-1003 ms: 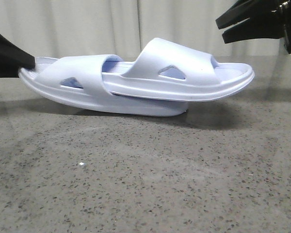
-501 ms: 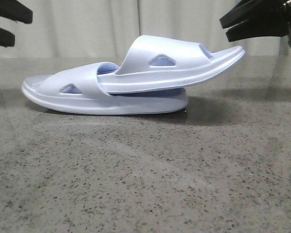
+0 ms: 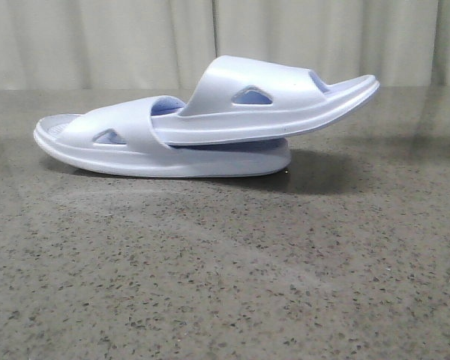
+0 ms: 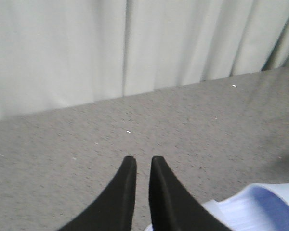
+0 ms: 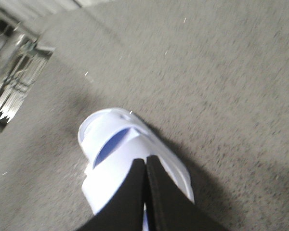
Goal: Insert blue slippers together front up
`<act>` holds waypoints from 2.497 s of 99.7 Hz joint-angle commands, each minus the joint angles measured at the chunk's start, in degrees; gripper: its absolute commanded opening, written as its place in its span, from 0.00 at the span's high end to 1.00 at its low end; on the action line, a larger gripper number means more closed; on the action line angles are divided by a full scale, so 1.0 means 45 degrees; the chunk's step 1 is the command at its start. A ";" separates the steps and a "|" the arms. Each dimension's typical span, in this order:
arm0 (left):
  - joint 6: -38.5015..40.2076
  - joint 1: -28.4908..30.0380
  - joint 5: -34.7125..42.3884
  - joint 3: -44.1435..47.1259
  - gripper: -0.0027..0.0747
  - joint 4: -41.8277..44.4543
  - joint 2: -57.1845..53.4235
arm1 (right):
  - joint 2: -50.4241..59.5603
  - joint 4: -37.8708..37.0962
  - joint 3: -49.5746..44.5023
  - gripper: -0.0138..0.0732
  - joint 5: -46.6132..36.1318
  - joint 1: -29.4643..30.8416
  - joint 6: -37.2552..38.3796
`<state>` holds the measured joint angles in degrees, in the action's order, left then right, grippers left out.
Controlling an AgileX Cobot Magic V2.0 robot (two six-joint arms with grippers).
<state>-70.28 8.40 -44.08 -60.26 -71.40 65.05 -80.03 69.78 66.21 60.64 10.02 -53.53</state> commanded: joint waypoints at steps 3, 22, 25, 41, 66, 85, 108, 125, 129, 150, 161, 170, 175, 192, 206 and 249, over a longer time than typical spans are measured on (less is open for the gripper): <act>0.0036 0.0004 0.1486 -0.0203 0.95 -0.0095 -0.1312 | 0.1645 0.0413 -0.0356 0.93 -0.2000 -0.0647 -0.0209; 0.0036 -0.1212 0.3436 0.1049 0.95 0.0813 -0.2463 | 0.3735 -0.1279 -0.2302 0.93 -0.6451 -0.3410 -0.0209; 0.0036 -0.1514 0.3649 0.1331 0.95 0.1179 -0.2641 | 0.4108 -0.1591 -0.2716 0.93 -0.7087 -0.4010 -0.0209; 0.0036 -0.3287 0.5317 0.2890 0.95 0.2286 -0.3879 | 0.5884 -0.2378 -0.4704 0.93 -1.0384 -0.6134 -0.0209; -0.0326 -0.4275 0.5679 0.5220 0.95 0.0079 -0.5824 | 0.8949 -0.2627 -0.7676 0.93 -1.1403 -0.6609 -0.0209; -0.3763 -0.4275 0.5653 0.7612 0.95 -0.4554 -0.6747 | 1.1485 -0.1764 -1.0146 0.93 -1.1515 -0.6609 -0.0184; -0.6505 -0.4275 0.5417 0.9360 0.95 -0.7791 -0.7736 | 1.3263 -0.0657 -1.1857 0.93 -1.1800 -0.6609 -0.0184; -0.6505 -0.4275 0.5479 0.9422 0.95 -0.7819 -0.7736 | 1.3294 -0.0657 -1.1957 0.93 -1.1827 -0.6609 -0.0184; -0.6476 -0.4275 0.5426 0.9422 0.95 -0.7819 -0.7736 | 1.3294 -0.0657 -1.1957 0.93 -1.1827 -0.6609 -0.0184; -0.6476 -0.4275 0.5426 0.9422 0.95 -0.7819 -0.7736 | 1.3294 -0.0657 -1.1957 0.93 -1.1794 -0.6609 -0.0184; -0.6476 -0.4275 0.5426 0.9422 0.95 -0.7819 -0.7736 | 1.3294 -0.0657 -1.1957 0.93 -1.1776 -0.6609 -0.0184; -0.6476 -0.4275 0.5426 0.9422 0.95 -0.7819 -0.7736 | 1.3294 -0.0657 -1.1957 0.93 -1.1776 -0.6609 -0.0184; -0.6476 -0.4275 0.5426 0.9422 0.95 -0.7819 -0.7736 | 1.3294 -0.0657 -1.1957 0.93 -1.1776 -0.6609 -0.0184; -0.6476 -0.4275 0.5426 0.9422 0.95 -0.7819 -0.7736 | 1.3294 -0.0657 -1.1957 0.93 -1.1776 -0.6609 -0.0184; -0.6476 -0.4251 0.5449 0.9422 0.95 -0.7819 -0.7736 | 1.3294 -0.0657 -1.1957 0.93 -1.1776 -0.6609 -0.0184; 0.3708 -0.4251 0.8108 0.9625 0.95 0.1061 -0.8257 | 1.3294 -0.0657 -1.1957 0.93 -1.1776 -0.6609 -0.0184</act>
<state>-74.97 -10.41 -10.56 -15.83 -83.99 28.93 -20.12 66.11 10.85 9.63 -19.63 -53.86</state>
